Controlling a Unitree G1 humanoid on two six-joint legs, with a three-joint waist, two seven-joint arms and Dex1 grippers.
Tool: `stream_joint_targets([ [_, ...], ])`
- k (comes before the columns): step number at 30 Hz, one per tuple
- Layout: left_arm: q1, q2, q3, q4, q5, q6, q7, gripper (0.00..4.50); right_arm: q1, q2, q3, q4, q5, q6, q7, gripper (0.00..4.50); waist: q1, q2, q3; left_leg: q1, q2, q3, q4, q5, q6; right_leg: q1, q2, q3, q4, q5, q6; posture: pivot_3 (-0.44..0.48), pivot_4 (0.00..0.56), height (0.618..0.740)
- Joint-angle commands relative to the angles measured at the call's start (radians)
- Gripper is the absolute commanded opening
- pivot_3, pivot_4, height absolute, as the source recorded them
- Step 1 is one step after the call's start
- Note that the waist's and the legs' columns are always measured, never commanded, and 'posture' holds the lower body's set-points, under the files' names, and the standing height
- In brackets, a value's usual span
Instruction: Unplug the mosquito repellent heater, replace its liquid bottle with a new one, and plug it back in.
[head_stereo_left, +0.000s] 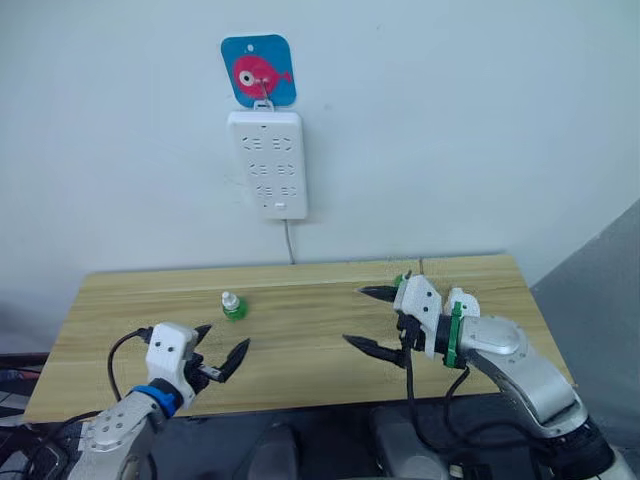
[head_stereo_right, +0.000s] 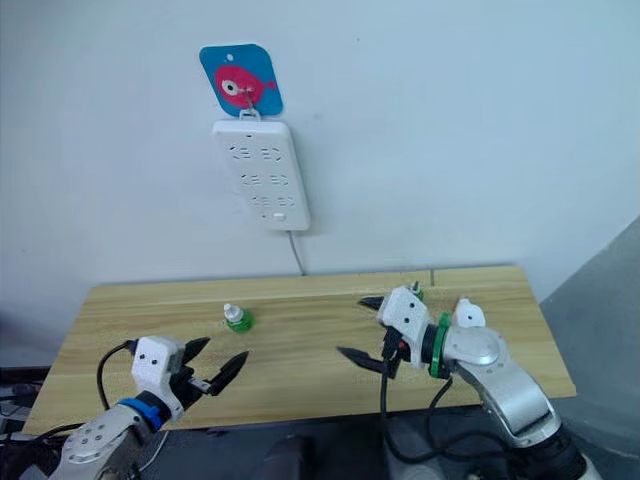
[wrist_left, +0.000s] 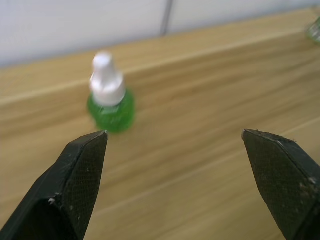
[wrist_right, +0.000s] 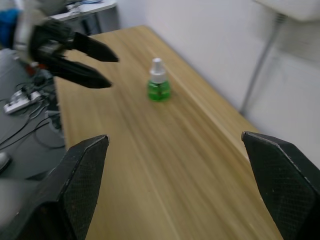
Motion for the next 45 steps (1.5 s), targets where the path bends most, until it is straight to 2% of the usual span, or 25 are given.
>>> stream_joint_targets([
  [1, -0.065, 0.028, -0.008, 0.100, 0.040, -0.064, -0.022, 4.50, -0.021, -0.006, 0.012, -0.086, 0.020, 0.069, -0.015, 4.44, 0.005, 0.000, 0.013, -0.001, 0.000, 0.000, 0.000, 0.000, 0.000, 0.000, 0.000, 0.000, 0.000, 0.000, 0.000, -0.119, 0.267, 0.740],
  [6, -0.209, 0.038, -0.020, 0.286, 0.086, -0.141, -0.017, 4.50, -0.023, -0.029, 0.002, -0.159, 0.042, 0.149, -0.019, 4.44, 0.015, -0.003, 0.037, -0.001, 0.000, 0.000, 0.000, 0.000, 0.000, -0.001, -0.001, 0.000, 0.000, 0.000, 0.000, -0.138, 0.306, 0.740],
  [18, -0.469, 0.058, -0.101, 0.695, 0.173, -0.310, -0.094, 4.50, 0.003, -0.063, 0.003, -0.267, 0.105, 0.251, -0.052, 4.44, 0.015, -0.005, 0.081, -0.003, 0.001, 0.000, -0.002, -0.001, -0.002, -0.002, -0.001, -0.002, -0.003, 0.001, 0.003, -0.154, 0.349, 0.740],
  [23, -0.526, 0.038, -0.114, 0.769, 0.180, -0.353, -0.105, 4.50, -0.001, -0.068, 0.009, -0.276, 0.108, 0.266, -0.059, 4.44, 0.015, -0.003, 0.084, -0.004, 0.001, 0.000, -0.002, -0.001, -0.002, -0.002, -0.002, -0.001, -0.007, 0.002, 0.005, -0.156, 0.351, 0.740],
  [32, -0.530, 0.018, -0.125, 0.776, 0.171, -0.375, -0.120, 4.50, -0.015, -0.065, -0.002, -0.271, 0.125, 0.287, -0.079, 4.44, 0.015, -0.002, 0.085, -0.005, 0.001, 0.000, -0.004, -0.001, -0.003, -0.002, -0.003, -0.001, -0.010, 0.003, 0.005, -0.159, 0.349, 0.740],
  [35, -0.538, 0.006, -0.124, 0.784, 0.173, -0.382, -0.116, 3.94, -0.015, -0.067, -0.011, -0.281, 0.139, 0.302, -0.090, 4.50, 0.015, -0.001, 0.086, -0.005, 0.001, 0.000, -0.006, -0.001, -0.003, -0.001, -0.003, -0.002, -0.013, 0.003, 0.006, -0.165, 0.348, 0.740],
  [39, -0.525, -0.002, -0.132, 0.782, 0.185, -0.393, -0.109, 2.68, -0.006, -0.075, -0.019, -0.302, 0.152, 0.320, -0.097, 4.50, 0.015, -0.001, 0.086, -0.005, 0.001, 0.000, -0.008, -0.001, -0.003, -0.002, -0.006, -0.002, -0.015, 0.004, 0.007, -0.168, 0.346, 0.740],
  [41, -0.522, -0.002, -0.132, 0.784, 0.187, -0.397, -0.104, 2.26, -0.006, -0.078, -0.021, -0.305, 0.157, 0.324, -0.100, 4.50, 0.015, -0.001, 0.086, -0.005, 0.001, 0.000, -0.010, -0.001, -0.003, -0.002, -0.008, -0.002, -0.015, 0.004, 0.007, -0.168, 0.346, 0.740],
  [45, -0.512, 0.006, -0.132, 0.775, 0.184, -0.408, -0.108, 2.26, -0.009, -0.085, -0.021, -0.301, 0.160, 0.323, -0.106, 4.50, 0.015, -0.001, 0.086, -0.005, 0.001, 0.000, -0.012, -0.001, -0.003, -0.002, -0.012, -0.003, -0.015, 0.003, 0.007, -0.163, 0.341, 0.740],
])
